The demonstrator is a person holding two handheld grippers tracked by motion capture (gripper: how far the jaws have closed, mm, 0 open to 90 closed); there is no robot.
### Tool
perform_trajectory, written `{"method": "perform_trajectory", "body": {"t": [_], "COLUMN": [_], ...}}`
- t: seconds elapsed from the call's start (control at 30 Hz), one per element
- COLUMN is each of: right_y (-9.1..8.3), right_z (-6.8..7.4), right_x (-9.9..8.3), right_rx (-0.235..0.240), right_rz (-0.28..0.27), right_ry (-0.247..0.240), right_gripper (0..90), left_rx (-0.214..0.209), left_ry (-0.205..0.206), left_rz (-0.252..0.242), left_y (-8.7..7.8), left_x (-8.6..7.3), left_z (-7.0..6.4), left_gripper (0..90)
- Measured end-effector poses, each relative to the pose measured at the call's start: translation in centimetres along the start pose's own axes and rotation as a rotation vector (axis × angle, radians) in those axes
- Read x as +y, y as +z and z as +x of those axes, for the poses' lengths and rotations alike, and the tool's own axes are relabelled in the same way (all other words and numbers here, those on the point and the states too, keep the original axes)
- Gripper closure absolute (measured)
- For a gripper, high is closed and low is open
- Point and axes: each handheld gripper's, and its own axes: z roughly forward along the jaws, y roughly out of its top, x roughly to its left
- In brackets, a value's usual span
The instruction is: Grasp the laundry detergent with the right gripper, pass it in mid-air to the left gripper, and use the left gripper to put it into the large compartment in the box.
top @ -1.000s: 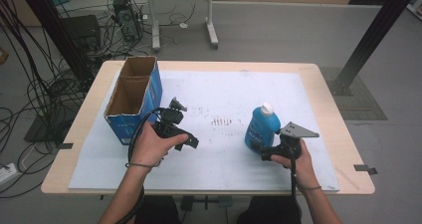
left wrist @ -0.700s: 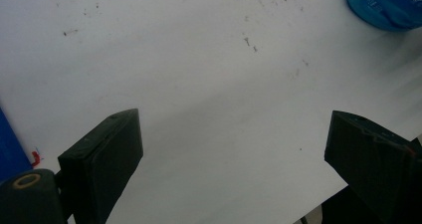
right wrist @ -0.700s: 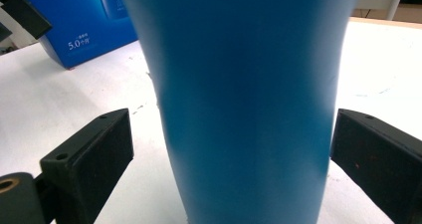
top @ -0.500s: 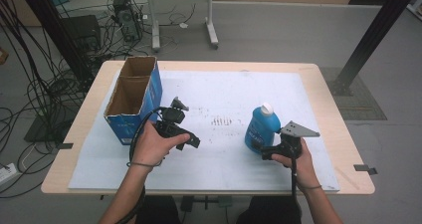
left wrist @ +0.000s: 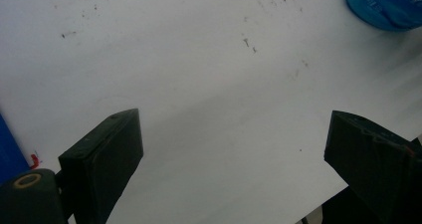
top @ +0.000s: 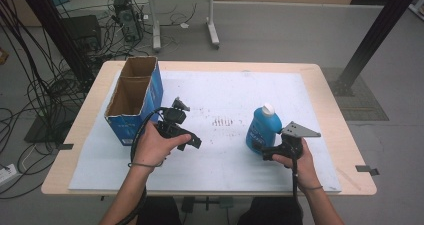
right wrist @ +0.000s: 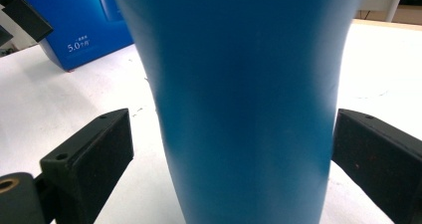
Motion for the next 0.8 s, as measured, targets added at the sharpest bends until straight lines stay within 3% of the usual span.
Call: {"method": "perform_trajectory", "body": {"t": [0.8], "right_y": [0.23], "right_z": [0.06], "right_x": [-0.05], "right_rx": [0.002], "right_rz": [0.007], "right_ry": [-0.006], "right_gripper": [3.0], "left_rx": [-0.006], "left_ry": [0.001], "left_rz": [-0.005], "left_y": [-0.26], "left_x": [-0.04], "left_z": [0.02], "left_gripper": [9.1]}}
